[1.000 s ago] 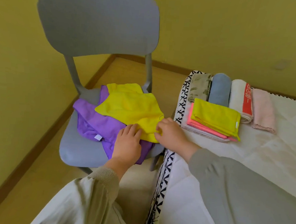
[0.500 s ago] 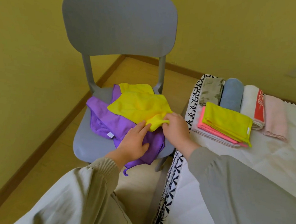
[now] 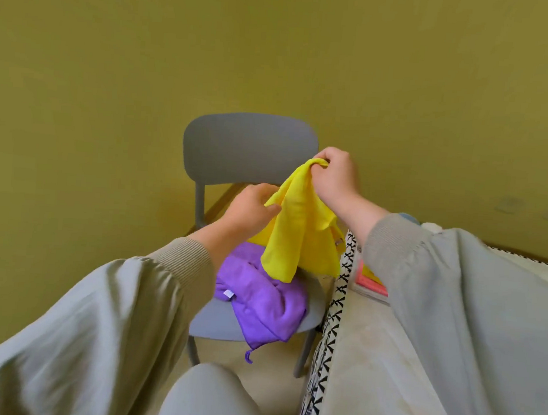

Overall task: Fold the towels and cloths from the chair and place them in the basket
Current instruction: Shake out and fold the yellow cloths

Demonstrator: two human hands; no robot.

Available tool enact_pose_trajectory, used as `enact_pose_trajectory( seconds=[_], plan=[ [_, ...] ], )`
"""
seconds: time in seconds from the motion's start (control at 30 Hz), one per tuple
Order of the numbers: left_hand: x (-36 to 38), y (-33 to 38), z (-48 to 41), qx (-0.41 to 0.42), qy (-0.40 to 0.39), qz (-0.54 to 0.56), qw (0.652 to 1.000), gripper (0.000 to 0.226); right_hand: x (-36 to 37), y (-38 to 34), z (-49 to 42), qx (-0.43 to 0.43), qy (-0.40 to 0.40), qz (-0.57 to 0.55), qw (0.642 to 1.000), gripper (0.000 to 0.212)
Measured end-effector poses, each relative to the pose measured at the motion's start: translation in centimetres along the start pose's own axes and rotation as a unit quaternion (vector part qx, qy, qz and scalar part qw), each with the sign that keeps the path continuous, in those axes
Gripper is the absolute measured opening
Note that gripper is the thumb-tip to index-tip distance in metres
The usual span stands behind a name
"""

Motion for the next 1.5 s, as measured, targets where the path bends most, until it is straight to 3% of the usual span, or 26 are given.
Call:
enact_pose_trajectory(
  seconds=[0.13,0.23,0.43,0.53,0.67,0.77,1.07,1.37,1.5],
  plan=[
    [-2.1,2.8,3.3,-0.008,-0.041,0.086,0.995,0.037,-2.6,-2.4,0.3,0.017,0.011,0.0,1.0,0.016],
    [-2.1,3.8,5.0,-0.019,-0.067,0.079,0.994,0.045,-3.3,-3.3,0.9,0.044,0.009,-0.028,0.999,0.017],
    [-2.9,2.8,5.3,-0.046,0.019,0.022,0.999,0.021,-2.2,-4.4,1.4,0.058,-0.006,-0.086,0.995,0.02],
    [-3.6,1.4,3.9,-0.08,0.037,0.097,0.991,0.019,-0.2,-3.3,1.0,0.083,-0.043,-0.123,0.988,0.016],
    [-3.4,-0.3,1.9,-0.138,0.006,0.211,0.968,0.016,2.8,-0.9,0.9,0.123,-0.11,-0.174,0.971,0.038],
    [-3.9,-1.8,0.4,-0.17,0.027,0.265,0.949,0.022,4.0,0.6,0.5,0.114,-0.136,-0.149,0.973,0.034],
    [-3.9,-3.9,-2.5,-0.145,0.09,0.136,0.976,0.023,8.3,3.6,0.4,0.11,-0.125,-0.084,0.982,0.04],
    [-5.2,-4.4,-2.4,-0.113,0.135,0.077,0.981,0.015,8.7,2.1,-0.1,0.09,-0.082,-0.14,0.983,0.024],
    [-6.2,-2.6,-1.6,-0.095,0.139,0.08,0.982,0.01,6.6,-0.1,-0.8,0.091,-0.024,-0.19,0.977,0.04]
  ],
)
Point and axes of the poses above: each hand's wrist, its own z-axis away from the middle knuckle, its own x-axis out of the palm, y = z × x, the point moved 8 cm from there along -z, towards the middle knuckle, and after that the axes turned 14 degrees about -x, right-handed, at the moved point
